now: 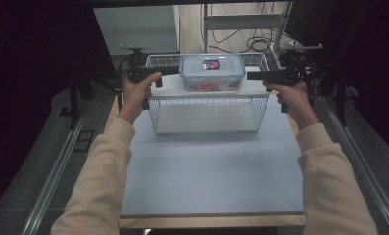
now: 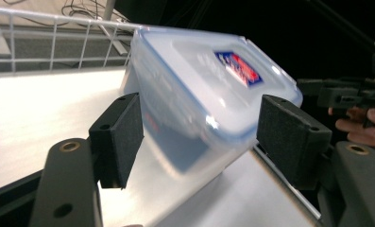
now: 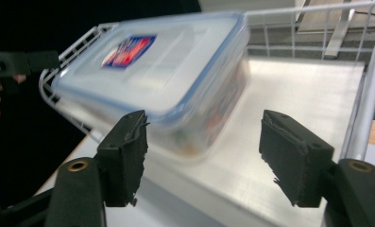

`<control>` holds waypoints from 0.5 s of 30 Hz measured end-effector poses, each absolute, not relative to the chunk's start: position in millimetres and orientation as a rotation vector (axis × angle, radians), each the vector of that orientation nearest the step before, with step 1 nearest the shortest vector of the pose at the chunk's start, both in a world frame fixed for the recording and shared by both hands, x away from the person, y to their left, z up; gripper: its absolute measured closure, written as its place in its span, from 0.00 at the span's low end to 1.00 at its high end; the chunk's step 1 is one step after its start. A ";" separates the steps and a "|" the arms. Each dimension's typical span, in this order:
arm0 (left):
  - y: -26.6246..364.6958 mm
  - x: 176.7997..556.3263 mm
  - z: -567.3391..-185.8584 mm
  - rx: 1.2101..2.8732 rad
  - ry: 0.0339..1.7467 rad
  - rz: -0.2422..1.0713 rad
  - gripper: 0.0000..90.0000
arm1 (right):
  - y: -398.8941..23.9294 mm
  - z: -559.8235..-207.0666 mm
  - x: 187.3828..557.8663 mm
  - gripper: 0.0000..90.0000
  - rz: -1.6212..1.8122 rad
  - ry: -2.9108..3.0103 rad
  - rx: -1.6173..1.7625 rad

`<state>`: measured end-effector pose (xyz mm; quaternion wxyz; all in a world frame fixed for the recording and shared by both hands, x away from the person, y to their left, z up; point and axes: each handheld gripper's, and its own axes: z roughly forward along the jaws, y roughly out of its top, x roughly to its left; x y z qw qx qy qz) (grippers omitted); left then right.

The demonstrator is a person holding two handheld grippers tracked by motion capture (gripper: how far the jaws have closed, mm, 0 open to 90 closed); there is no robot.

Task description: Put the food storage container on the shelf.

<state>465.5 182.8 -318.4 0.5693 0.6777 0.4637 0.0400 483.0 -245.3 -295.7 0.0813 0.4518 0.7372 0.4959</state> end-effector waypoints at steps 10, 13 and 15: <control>177.7 415.9 -327.4 1.681 1.009 0.173 0.32 | -251.4 -310.6 446.0 0.32 1.483 2.241 1.208; 172.7 400.2 -332.2 1.709 0.990 0.183 0.32 | -254.5 -316.1 432.4 0.31 1.500 2.250 1.171; 170.1 388.6 -339.7 1.714 0.979 0.168 0.32 | -256.6 -321.1 421.7 0.31 1.489 2.253 1.142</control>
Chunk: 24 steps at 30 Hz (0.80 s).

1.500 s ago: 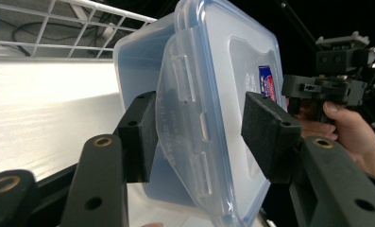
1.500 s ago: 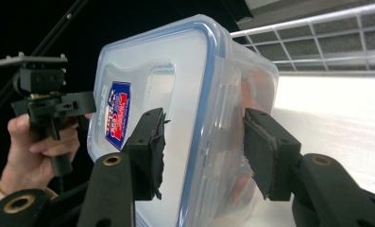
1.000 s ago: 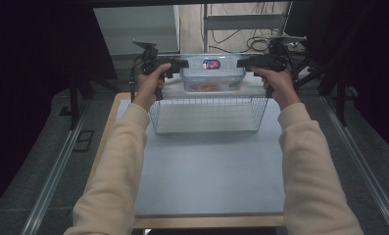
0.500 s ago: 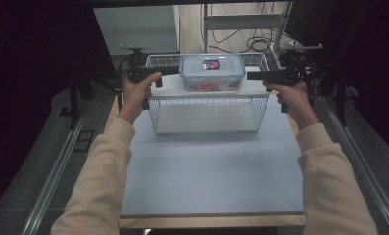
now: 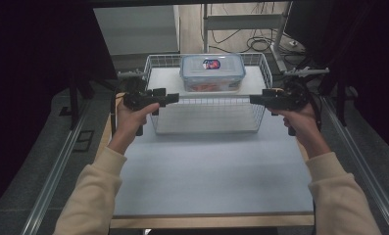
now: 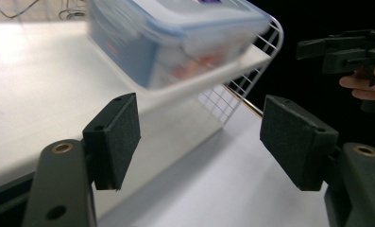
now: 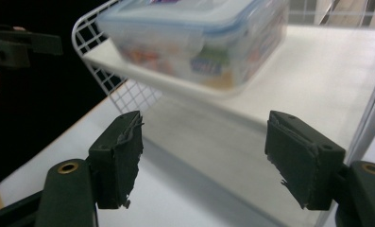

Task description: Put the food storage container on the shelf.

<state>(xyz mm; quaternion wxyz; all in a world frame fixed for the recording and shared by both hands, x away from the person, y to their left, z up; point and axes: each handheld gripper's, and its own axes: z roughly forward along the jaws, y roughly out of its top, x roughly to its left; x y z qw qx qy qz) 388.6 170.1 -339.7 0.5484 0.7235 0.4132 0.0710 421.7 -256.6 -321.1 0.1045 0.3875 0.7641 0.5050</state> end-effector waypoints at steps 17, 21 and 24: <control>171.8 308.2 -436.8 1.791 0.991 0.152 0.31 | -272.5 -416.3 342.9 0.30 1.440 2.353 1.068; 169.4 300.6 -466.0 1.817 1.026 0.126 0.30 | -268.7 -444.0 336.9 0.29 1.400 2.407 1.094; 168.1 300.9 -474.2 1.840 1.046 0.123 0.29 | -264.7 -452.6 337.8 0.29 1.363 2.433 1.108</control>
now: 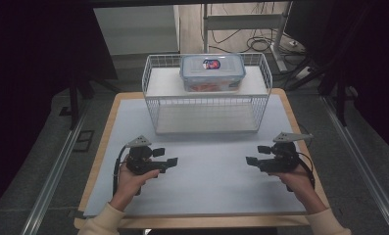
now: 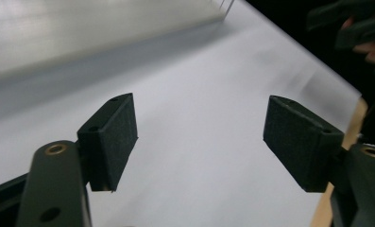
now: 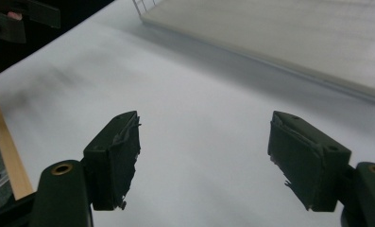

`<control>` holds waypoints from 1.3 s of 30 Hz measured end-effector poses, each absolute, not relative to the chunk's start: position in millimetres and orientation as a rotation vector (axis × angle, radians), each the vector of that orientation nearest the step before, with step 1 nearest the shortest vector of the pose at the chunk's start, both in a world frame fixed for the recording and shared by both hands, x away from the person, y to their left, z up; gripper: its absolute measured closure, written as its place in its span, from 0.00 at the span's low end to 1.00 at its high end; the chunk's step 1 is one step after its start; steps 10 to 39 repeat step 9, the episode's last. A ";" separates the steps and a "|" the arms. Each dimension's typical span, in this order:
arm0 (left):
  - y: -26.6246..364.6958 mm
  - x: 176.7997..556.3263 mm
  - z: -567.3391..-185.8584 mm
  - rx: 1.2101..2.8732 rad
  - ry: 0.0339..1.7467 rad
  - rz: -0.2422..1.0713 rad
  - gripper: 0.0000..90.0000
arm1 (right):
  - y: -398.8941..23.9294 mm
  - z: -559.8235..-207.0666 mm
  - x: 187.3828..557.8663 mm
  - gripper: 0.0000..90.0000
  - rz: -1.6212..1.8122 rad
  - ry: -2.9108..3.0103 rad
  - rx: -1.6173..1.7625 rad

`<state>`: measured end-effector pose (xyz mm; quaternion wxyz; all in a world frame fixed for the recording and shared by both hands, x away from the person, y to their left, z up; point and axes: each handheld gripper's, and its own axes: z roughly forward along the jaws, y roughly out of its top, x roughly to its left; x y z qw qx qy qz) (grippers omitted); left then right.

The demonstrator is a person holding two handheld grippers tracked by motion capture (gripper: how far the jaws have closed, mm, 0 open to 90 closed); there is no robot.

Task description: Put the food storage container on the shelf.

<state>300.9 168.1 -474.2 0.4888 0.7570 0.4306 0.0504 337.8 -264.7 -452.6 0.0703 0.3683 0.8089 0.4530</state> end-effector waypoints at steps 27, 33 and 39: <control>171.3 301.6 -473.3 1.826 1.043 0.131 0.28 | -259.3 -455.2 336.1 0.24 1.347 2.405 1.055; 171.3 301.6 -473.3 1.826 1.043 0.131 0.28 | -259.3 -455.2 336.1 0.24 1.347 2.405 1.055; 171.3 301.6 -473.3 1.826 1.043 0.131 0.28 | -259.3 -455.2 336.1 0.24 1.347 2.405 1.055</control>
